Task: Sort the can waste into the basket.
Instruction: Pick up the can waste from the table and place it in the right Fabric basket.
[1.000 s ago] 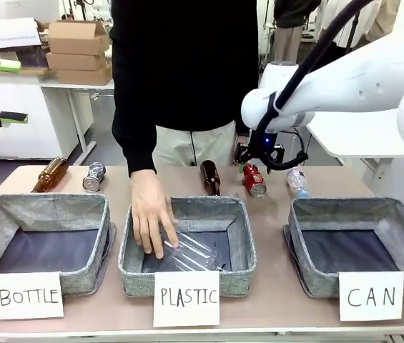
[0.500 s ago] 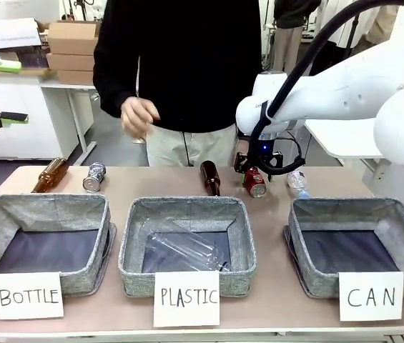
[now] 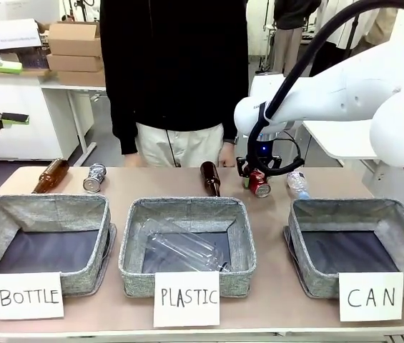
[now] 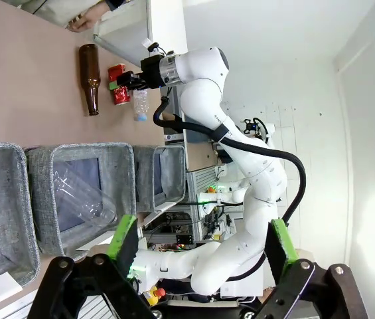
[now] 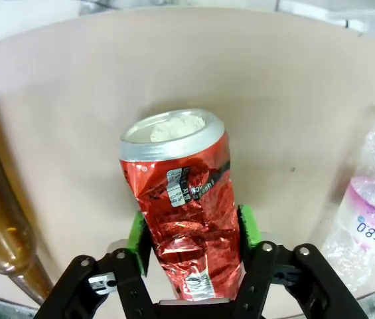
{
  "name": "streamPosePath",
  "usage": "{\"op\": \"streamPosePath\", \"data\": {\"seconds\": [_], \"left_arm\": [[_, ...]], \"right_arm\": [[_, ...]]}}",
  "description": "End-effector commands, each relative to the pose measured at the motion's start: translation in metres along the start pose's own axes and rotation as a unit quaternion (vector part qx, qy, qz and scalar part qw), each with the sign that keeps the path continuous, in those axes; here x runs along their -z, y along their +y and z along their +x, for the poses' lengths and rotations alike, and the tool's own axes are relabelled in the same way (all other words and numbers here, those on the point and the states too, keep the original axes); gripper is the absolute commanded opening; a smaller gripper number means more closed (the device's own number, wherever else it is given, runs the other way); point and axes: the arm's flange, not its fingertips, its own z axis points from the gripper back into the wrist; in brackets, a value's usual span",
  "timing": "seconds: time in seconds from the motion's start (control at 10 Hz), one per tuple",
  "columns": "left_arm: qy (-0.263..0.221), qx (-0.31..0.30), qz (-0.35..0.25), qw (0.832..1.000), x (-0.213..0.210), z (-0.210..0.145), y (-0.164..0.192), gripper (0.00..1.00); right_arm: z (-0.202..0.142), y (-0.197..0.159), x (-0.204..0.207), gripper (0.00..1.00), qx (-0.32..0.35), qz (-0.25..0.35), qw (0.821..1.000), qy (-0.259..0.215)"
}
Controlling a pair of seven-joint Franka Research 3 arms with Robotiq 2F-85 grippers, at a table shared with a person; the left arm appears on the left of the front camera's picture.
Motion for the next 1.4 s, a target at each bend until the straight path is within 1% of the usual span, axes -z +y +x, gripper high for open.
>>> {"op": "streamPosePath", "data": {"seconds": [0.0,0.5,0.6,0.7,0.8,0.9,1.0,1.1,1.2,1.3], "left_arm": [[-0.003,0.011,-0.014,1.0,0.002,0.001,-0.001,1.0],[-0.003,0.011,-0.014,1.0,0.002,0.001,-0.001,1.0],[-0.003,0.011,-0.014,1.0,0.002,0.001,-0.001,1.0],[-0.003,0.011,-0.014,1.0,0.002,0.001,-0.001,1.0],[-0.003,0.011,-0.014,1.0,0.002,0.001,-0.001,1.0],[-0.003,0.011,-0.014,1.0,0.002,0.001,-0.001,1.0],[-0.003,0.011,-0.014,1.0,0.002,0.001,-0.001,1.0],[-0.003,0.011,-0.014,1.0,0.002,0.001,-0.001,1.0],[-0.003,0.011,-0.014,1.0,0.002,0.001,-0.001,1.0],[-0.003,0.011,-0.014,1.0,0.002,0.001,-0.001,1.0]], "right_arm": [[0.008,-0.001,-0.003,0.0,-0.015,-0.008,1.0,0.004],[0.007,0.0,-0.003,0.0,-0.022,0.0,1.0,0.007],[0.005,-0.003,-0.008,0.0,-0.026,0.004,1.0,0.005],[-0.011,-0.014,-0.033,0.0,-0.039,0.022,0.999,0.002],[-0.046,-0.035,-0.075,0.0,-0.057,0.049,0.997,0.013],[-0.097,-0.063,-0.117,0.0,-0.091,0.071,0.993,0.023],[-0.147,-0.093,-0.143,0.0,-0.11,0.083,0.989,0.061],[-0.188,-0.121,-0.147,0.0,-0.123,0.071,0.985,0.102],[-0.224,-0.149,-0.138,0.0,-0.166,0.091,0.975,0.117],[-0.252,-0.167,-0.123,0.0,-0.184,0.106,0.97,0.119]]}}
